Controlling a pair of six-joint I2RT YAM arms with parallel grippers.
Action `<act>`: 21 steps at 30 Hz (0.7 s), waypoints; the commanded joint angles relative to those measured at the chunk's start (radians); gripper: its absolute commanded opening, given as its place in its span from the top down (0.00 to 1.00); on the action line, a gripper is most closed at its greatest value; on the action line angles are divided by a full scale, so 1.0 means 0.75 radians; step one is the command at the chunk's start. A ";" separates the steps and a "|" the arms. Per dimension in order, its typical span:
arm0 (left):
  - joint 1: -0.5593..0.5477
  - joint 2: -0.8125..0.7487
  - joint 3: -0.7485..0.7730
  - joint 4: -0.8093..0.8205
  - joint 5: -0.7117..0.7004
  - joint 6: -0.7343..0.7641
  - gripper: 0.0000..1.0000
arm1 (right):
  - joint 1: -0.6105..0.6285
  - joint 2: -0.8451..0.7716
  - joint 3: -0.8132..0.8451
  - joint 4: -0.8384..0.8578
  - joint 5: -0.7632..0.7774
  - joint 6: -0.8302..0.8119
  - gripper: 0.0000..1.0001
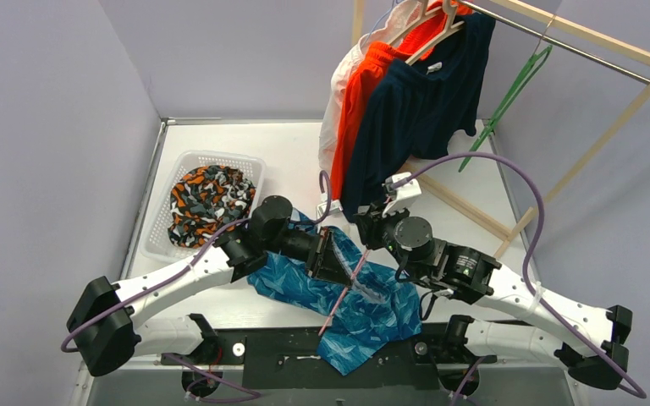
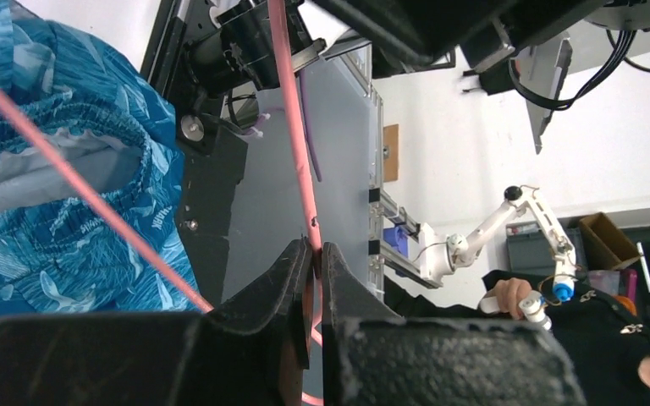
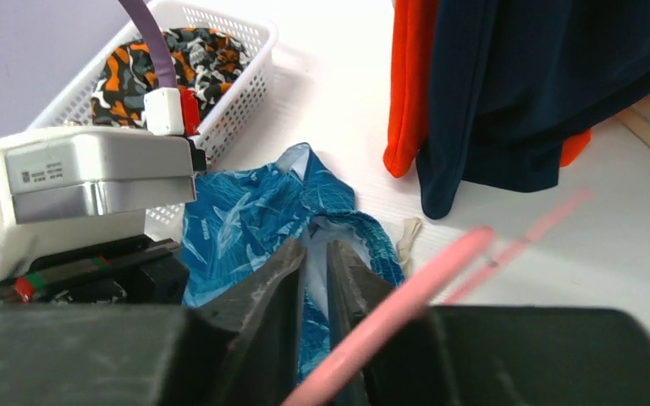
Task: Remove the shorts from the hanger
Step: Place the hanger on the clothes rod.
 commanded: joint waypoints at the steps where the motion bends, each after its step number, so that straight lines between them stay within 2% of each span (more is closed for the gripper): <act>1: 0.035 -0.047 -0.021 0.217 0.087 -0.084 1.00 | -0.024 -0.068 -0.034 0.119 -0.036 -0.041 0.90; 4: 0.060 -0.047 -0.042 0.263 0.093 -0.128 1.00 | -0.025 -0.061 0.001 0.077 -0.016 -0.040 1.00; 6: 0.070 -0.048 -0.042 0.259 0.088 -0.130 0.77 | -0.026 -0.038 0.033 0.039 0.008 -0.032 1.00; 9: 0.074 -0.060 -0.019 0.177 0.063 -0.073 0.52 | -0.025 0.008 0.082 -0.040 0.054 0.004 1.00; 11: 0.074 -0.084 0.033 -0.016 0.008 0.044 0.42 | -0.023 0.050 0.123 -0.120 0.136 0.058 1.00; 13: 0.074 -0.122 0.099 -0.272 -0.126 0.196 0.32 | -0.025 0.092 0.168 -0.200 0.205 0.108 1.00; 15: 0.072 -0.153 0.170 -0.513 -0.331 0.314 0.29 | -0.020 0.135 0.212 -0.266 0.261 0.174 1.00; 17: 0.050 -0.204 0.197 -0.630 -0.527 0.320 0.29 | -0.018 0.166 0.232 -0.283 0.287 0.206 1.00; 20: -0.013 -0.319 0.148 -0.590 -0.837 0.207 0.29 | 0.013 0.235 0.290 -0.361 0.412 0.300 1.00; 21: -0.034 -0.344 0.125 -0.541 -0.888 0.160 0.29 | 0.033 0.275 0.316 -0.402 0.476 0.337 1.00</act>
